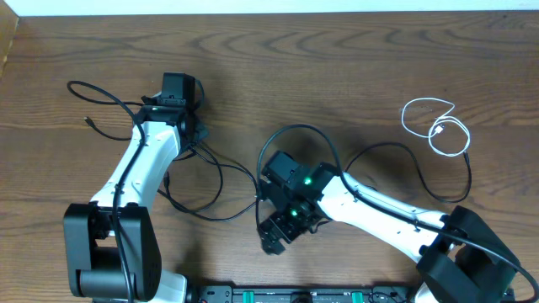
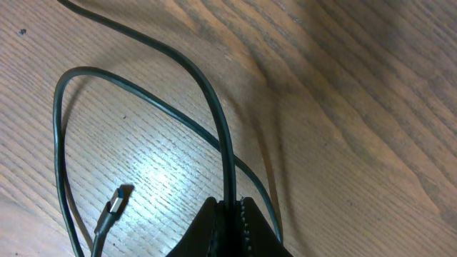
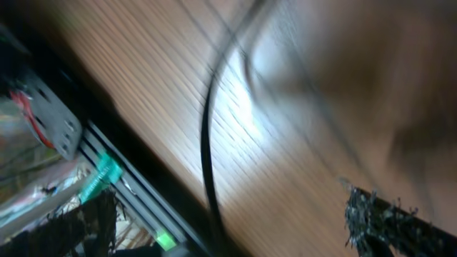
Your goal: Untangle cables
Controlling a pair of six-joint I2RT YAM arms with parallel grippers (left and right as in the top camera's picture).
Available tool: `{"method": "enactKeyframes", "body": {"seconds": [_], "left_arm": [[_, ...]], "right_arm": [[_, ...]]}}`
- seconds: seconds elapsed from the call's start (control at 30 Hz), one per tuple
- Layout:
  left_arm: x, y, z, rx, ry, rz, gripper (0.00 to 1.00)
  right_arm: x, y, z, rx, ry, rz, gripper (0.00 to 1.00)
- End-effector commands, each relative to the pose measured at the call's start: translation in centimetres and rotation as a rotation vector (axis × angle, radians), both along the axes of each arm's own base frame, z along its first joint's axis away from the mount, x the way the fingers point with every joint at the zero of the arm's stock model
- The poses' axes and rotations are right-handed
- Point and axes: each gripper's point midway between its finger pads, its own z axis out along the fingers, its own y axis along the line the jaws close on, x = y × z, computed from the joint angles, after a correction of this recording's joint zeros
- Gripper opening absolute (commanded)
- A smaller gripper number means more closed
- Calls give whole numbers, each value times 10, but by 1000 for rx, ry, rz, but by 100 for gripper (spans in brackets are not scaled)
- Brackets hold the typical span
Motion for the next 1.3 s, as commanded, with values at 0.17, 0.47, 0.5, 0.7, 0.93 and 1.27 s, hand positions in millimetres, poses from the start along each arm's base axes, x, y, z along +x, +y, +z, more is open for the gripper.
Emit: {"method": "enactKeyframes", "body": {"seconds": [0.17,0.47,0.5,0.7,0.93,1.27], "left_arm": [[-1,4,-2,22,14,-8,8],[-1,4,-2,22,14,-8,8],[-1,4,-2,22,14,-8,8],[-1,4,-2,22,14,-8,8],[-1,4,-2,22,14,-8,8],[-1,4,-2,22,14,-8,8]], "right_arm": [[2,-44,21,-176,88,-54,99],[47,-89,44,-449,-121,-173,99],[53,-93,43,-472,-143,-208,99],[83,-109,40,-493,-175,-396,99],[115,-129,32,-442,-133,-617,99],[100,-107,-10,-349,-16,-786,99]]}}
